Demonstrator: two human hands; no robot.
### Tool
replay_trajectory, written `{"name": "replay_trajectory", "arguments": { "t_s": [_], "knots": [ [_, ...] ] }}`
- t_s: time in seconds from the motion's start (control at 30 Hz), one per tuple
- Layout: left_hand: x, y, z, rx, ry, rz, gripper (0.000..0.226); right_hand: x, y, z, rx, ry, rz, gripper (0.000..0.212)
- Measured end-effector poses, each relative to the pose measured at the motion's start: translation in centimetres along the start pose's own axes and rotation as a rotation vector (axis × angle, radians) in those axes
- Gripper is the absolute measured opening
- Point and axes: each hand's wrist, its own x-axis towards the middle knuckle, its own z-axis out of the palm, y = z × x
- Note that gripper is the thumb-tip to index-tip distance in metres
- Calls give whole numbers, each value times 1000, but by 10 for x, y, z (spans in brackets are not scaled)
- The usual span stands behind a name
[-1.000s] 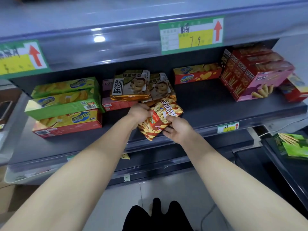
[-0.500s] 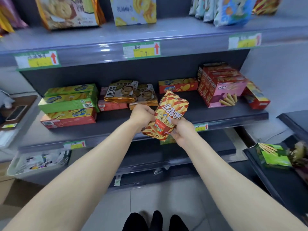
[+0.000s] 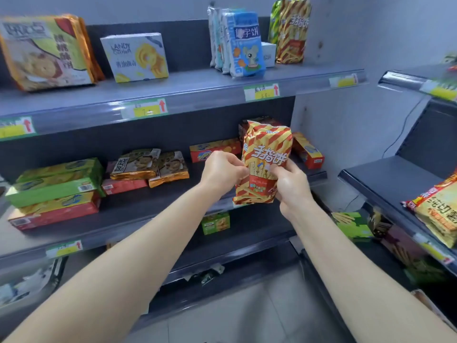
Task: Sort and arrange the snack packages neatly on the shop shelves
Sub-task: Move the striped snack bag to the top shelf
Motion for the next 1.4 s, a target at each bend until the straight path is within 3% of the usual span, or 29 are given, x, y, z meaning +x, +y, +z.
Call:
{"name": "replay_trajectory", "arguments": {
  "t_s": [0.37, 0.8, 1.1, 1.4],
  "knots": [
    [28, 77, 23, -194, -94, 151, 8, 17, -78, -26, -52, 161, -244, 31],
    [96, 144, 10, -453, -200, 192, 10, 66, -159, -4, -28, 213, -418, 19],
    [160, 188, 14, -509, -97, 304, 13, 139, -213, -1, -61, 119, -530, 26],
    [239, 227, 71, -518, 35, 261, 15, 248, -252, -31, -72, 5, -543, 19]
  ]
}}
